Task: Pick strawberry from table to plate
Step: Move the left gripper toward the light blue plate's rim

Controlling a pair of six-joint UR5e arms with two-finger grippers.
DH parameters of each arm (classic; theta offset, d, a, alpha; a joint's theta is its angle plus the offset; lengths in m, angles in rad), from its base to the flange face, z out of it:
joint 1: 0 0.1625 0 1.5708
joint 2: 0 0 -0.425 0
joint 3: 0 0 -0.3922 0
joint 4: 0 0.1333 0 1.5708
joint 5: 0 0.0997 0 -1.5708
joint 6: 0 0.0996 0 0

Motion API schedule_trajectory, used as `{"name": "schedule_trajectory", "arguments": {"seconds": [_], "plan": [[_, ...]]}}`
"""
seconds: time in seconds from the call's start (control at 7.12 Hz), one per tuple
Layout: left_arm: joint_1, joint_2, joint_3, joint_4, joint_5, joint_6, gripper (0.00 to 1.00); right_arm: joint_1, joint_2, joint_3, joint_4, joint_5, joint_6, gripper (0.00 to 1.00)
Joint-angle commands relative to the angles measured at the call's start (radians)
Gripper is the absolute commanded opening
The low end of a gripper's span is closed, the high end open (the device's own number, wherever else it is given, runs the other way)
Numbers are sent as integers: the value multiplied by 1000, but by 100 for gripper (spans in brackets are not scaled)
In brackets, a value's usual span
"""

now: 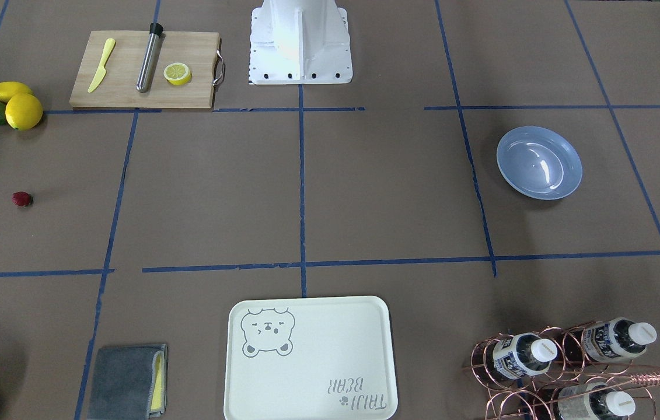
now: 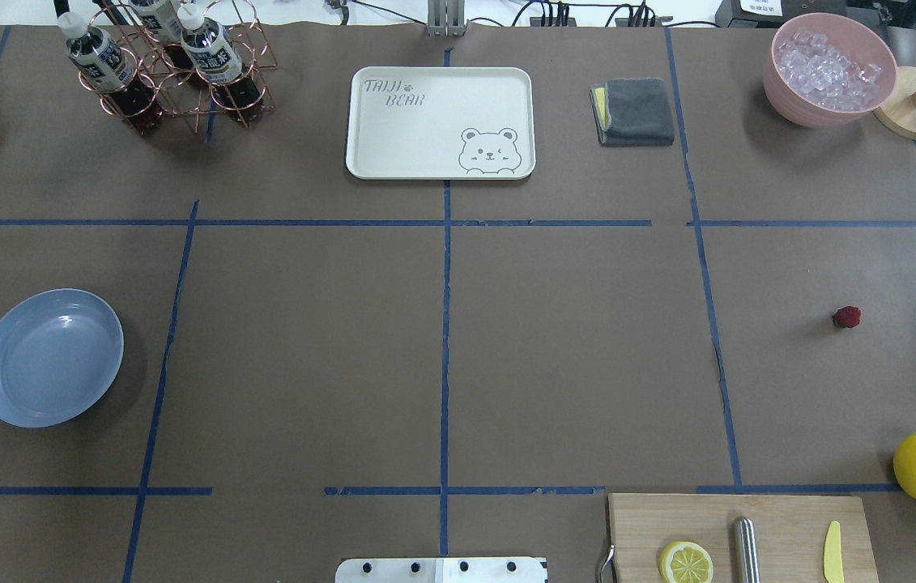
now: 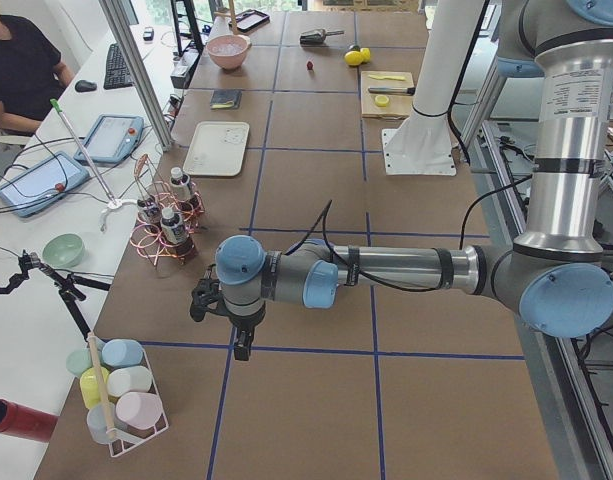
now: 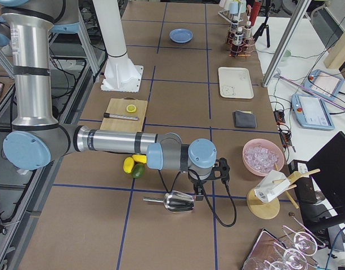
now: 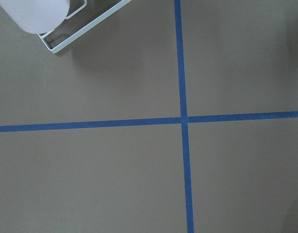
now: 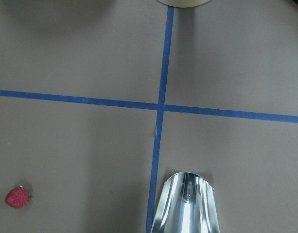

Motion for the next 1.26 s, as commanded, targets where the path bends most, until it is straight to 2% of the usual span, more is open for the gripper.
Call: {"name": "schedule_trajectory", "arguments": {"seconds": [0.0, 0.14, 0.28, 0.42, 0.7, 0.84, 0.98, 1.12], "plan": [[12, -2, -4, -23, 1, 0, 100, 1, 11, 3, 0, 4, 0, 100], [61, 0, 3, -92, 2, -8, 100, 1, 11, 8, 0, 5, 2, 100], [93, -7, -3, -101, 2, -60, 100, 1, 11, 19, 0, 5, 2, 100], [182, -7, -40, -145, 2, -255, 100, 1, 11, 23, 0, 2, 2, 100], [326, 45, -51, -378, 4, -578, 100, 1, 11, 28, 2, 2, 3, 100], [407, 102, -44, -578, 25, -747, 100, 1, 8, 52, 3, -2, 0, 100], [486, 162, -42, -726, 55, -877, 100, 1, 3, 49, -11, 16, 3, 100], [527, 183, -40, -773, 65, -917, 100, 1, -1, 36, -3, 101, 41, 100]]}}
